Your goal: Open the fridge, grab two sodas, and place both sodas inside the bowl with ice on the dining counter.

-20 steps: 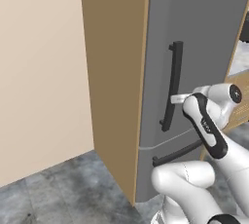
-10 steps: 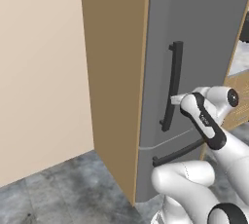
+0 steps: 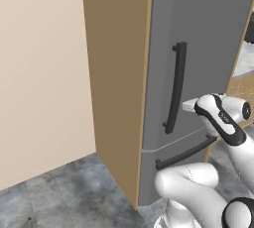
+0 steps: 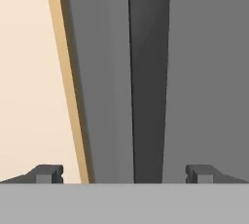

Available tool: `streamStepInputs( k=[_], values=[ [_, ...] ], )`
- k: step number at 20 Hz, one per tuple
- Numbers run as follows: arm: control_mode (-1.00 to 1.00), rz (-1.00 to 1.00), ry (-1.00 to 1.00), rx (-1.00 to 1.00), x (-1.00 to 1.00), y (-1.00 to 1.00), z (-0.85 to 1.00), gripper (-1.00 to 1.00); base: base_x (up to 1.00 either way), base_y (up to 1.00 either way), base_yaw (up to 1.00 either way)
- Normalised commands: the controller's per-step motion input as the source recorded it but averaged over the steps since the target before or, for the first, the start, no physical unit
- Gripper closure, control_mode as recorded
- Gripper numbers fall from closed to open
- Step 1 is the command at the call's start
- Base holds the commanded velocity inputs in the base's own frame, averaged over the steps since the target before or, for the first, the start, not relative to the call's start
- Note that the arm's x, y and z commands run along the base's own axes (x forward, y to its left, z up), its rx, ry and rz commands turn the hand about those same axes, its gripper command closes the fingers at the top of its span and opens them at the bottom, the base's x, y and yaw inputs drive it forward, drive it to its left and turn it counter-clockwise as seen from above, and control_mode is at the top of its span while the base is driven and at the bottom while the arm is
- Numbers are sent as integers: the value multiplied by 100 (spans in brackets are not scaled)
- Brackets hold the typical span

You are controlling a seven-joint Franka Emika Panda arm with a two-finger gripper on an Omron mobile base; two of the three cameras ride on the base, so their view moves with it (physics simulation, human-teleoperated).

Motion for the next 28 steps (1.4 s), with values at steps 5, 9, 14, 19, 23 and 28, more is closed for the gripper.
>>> streamStepInputs(
  k=[5, 9, 14, 19, 23, 28],
  values=[
    [-100, 3, -4, 5, 23, -4, -1, -100, 0, 0, 0],
    [-100, 0, 0, 0, 23, 15, 0, -100, 0, 0, 0],
    [-100, 1, -1, 0, 29, 6, 0, -100, 0, 0, 0],
    [-100, 11, -9, 1, 38, 0, -4, -100, 0, 0, 0],
    [-100, 10, -14, 0, 32, 0, -8, -100, 0, 0, 0],
    [-100, 9, -16, 0, 29, 0, -3, -100, 0, 0, 0]
  ],
)
